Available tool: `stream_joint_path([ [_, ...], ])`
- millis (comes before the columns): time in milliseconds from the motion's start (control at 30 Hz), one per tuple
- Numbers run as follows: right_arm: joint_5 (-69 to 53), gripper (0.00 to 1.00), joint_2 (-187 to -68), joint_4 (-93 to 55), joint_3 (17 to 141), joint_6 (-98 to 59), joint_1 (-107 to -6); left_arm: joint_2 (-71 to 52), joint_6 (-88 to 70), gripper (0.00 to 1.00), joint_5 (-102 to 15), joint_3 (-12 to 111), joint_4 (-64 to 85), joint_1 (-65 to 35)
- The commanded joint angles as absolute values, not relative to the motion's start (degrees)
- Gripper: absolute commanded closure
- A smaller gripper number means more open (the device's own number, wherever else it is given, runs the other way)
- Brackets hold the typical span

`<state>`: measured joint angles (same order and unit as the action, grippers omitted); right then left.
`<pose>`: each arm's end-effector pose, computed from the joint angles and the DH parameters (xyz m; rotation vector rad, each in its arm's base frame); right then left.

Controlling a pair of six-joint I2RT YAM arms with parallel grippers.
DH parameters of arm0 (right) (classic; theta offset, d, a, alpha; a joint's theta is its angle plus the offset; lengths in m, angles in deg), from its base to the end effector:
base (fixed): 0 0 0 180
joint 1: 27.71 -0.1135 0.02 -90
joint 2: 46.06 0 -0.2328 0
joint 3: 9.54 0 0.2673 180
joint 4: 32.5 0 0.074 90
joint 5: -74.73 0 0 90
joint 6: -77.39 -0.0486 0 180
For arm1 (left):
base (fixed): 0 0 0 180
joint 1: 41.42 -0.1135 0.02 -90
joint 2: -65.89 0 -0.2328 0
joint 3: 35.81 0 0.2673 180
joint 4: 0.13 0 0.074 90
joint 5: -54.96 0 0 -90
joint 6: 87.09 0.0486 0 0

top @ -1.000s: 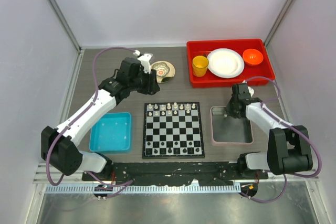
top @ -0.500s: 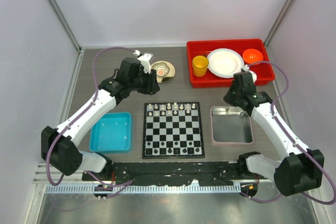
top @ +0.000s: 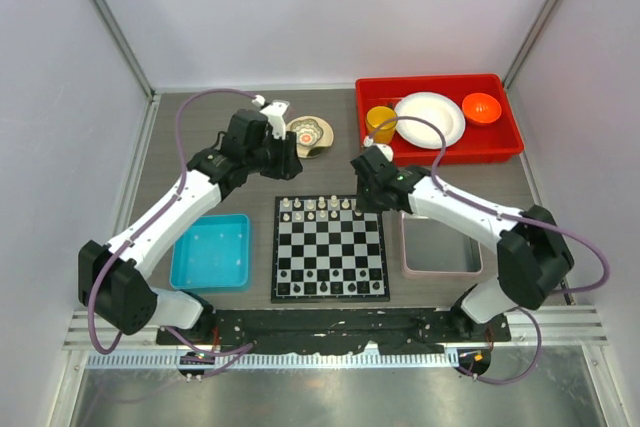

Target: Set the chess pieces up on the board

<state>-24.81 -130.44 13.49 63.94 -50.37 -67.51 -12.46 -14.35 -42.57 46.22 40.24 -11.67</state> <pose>0.2558 0.2027 0.1925 0.0180 2.5733 0.3116 0.2900 -0.1731 0.2857 0.3214 2.2480 -0.5913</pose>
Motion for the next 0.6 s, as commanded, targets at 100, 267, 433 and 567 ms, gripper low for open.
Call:
stream_joint_path([
  [100,-26.34,0.94,-137.72,8.6,68.99,-52.07,-70.78,-10.75,-13.35,0.55,-40.76,46.24,39.03,-12.6],
  [267,-27.05,0.94,-140.54,8.16,69.96,-51.98,-71.04,-10.84,-13.44,0.55,-41.19,46.33,39.03,-12.68],
  [433,-28.1,0.94,-142.03,8.43,70.49,-51.81,-71.13,-10.75,-13.53,0.55,-41.28,46.33,39.12,-12.68],
  [567,-28.45,0.94,-142.91,8.52,70.4,-51.72,-71.13,-10.84,-13.62,0.55,-41.55,46.42,39.12,-12.77],
])
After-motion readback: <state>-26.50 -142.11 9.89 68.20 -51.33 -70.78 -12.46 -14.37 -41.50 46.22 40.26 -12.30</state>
